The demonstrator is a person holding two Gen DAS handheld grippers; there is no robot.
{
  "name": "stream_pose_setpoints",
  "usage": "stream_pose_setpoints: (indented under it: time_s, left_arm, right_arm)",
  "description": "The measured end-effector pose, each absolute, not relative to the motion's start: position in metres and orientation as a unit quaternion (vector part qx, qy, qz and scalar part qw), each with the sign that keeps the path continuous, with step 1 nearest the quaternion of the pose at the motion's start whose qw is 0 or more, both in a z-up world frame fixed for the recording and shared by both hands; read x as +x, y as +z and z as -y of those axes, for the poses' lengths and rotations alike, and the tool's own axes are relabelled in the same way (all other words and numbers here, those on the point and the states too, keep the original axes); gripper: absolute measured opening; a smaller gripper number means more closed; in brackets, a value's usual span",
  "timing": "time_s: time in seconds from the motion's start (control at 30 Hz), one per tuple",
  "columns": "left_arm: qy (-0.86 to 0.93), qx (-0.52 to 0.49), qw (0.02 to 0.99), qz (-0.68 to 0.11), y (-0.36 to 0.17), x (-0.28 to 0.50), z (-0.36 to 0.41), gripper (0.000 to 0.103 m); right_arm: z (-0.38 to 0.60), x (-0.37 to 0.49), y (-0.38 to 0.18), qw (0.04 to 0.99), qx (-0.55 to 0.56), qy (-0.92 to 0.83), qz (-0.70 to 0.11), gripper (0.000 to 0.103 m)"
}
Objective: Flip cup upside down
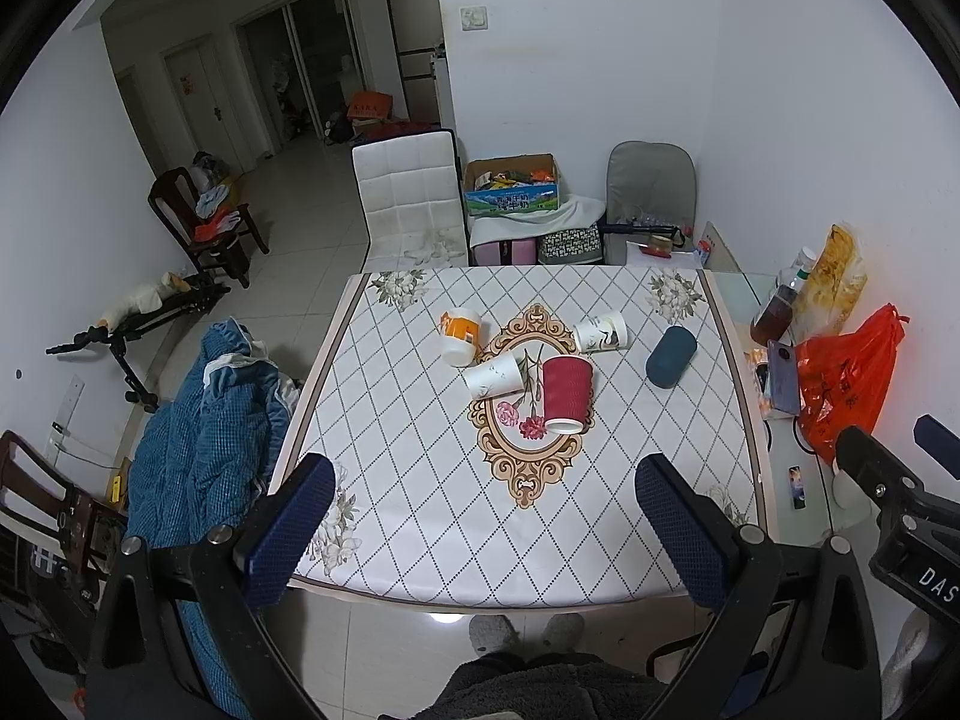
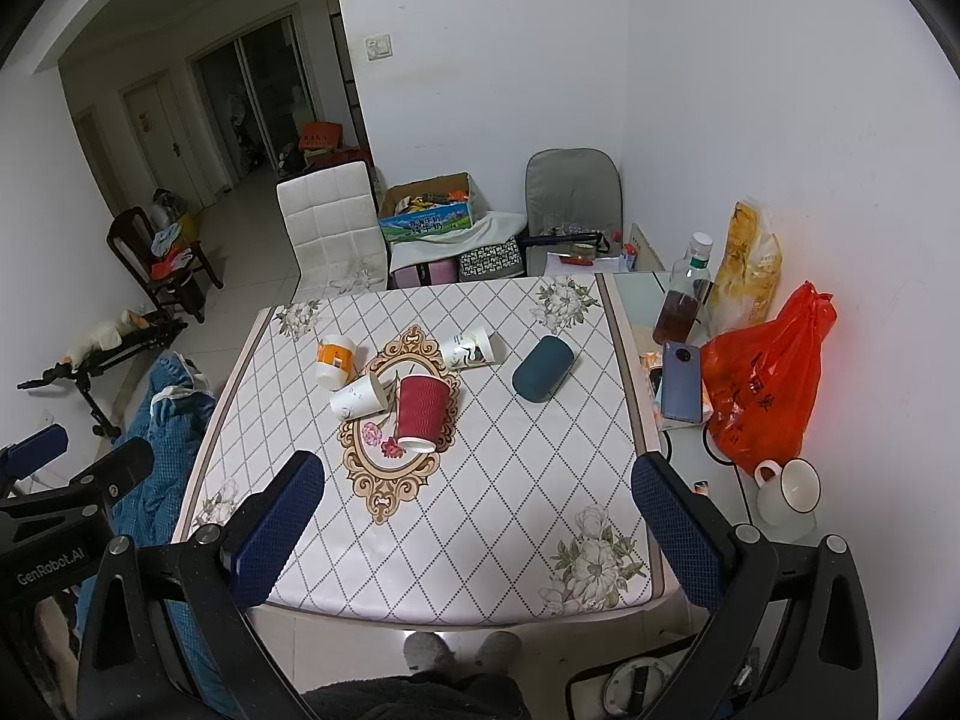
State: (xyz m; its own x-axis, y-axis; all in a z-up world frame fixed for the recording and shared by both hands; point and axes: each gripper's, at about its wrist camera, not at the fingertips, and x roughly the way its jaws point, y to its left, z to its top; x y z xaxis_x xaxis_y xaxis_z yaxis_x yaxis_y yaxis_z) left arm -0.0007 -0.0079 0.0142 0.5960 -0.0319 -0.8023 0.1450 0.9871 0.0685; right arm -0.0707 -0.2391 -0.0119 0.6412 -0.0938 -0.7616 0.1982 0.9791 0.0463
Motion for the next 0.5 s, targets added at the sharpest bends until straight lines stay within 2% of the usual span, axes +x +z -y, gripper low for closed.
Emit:
stream_pose_setpoints:
  time_s: [0.5]
  left_arm:
    - [-0.049, 0.063, 0.892, -0.446, 0.0148, 0.0005, 0.0092, 0.103]
  right_arm:
    - [0.2331, -0.0672, -0.005, 0.904, 0.065, -0.078, -0.414, 0.103]
